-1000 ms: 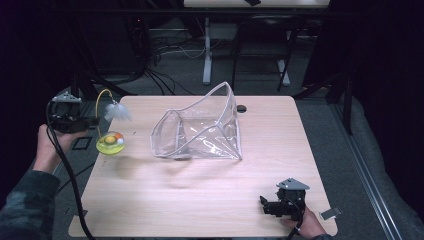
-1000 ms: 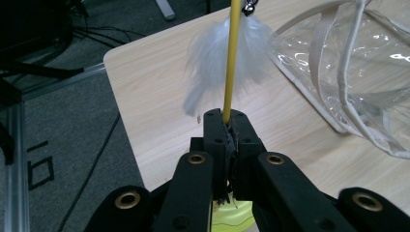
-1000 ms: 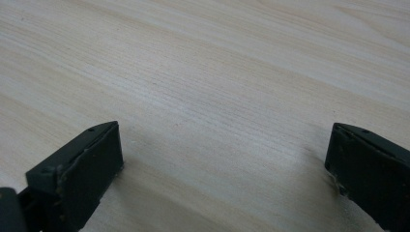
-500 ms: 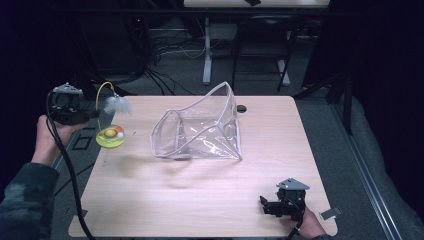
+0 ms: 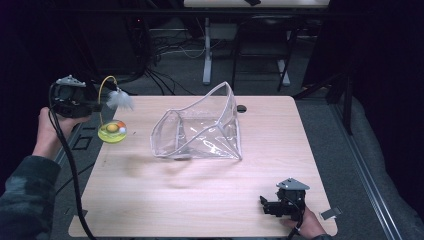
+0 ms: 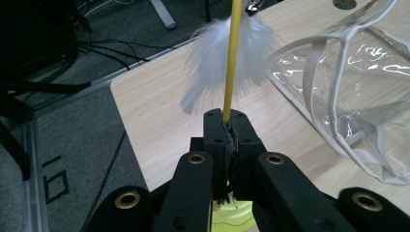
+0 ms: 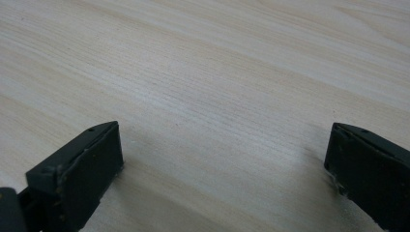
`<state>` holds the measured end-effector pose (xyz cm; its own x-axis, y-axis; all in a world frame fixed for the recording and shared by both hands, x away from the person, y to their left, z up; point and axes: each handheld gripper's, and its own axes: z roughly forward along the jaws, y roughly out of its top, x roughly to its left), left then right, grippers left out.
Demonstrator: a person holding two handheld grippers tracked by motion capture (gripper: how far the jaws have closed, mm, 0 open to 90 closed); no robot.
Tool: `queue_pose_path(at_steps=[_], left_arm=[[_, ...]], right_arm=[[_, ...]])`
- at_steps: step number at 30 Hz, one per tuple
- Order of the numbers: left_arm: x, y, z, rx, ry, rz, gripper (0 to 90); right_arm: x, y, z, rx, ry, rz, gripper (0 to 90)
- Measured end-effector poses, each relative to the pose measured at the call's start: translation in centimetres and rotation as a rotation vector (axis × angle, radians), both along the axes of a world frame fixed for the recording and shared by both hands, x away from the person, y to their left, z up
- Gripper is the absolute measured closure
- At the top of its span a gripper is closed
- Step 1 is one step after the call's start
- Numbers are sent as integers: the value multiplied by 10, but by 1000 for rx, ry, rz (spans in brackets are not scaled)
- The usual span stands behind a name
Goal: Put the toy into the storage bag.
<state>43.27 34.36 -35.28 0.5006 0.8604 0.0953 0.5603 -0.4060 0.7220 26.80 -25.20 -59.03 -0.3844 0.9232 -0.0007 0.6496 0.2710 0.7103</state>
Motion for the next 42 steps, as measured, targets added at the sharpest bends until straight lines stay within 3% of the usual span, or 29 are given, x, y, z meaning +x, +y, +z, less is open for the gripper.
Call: queue_pose_path(at_steps=[13, 42], left_arm=[[5, -8, 12, 13, -3, -15, 883], [12, -39, 42, 31, -50, -69, 883]], right_arm=[[0, 0, 0, -1, 0, 4, 0], [0, 0, 0, -2, 1, 2, 0]])
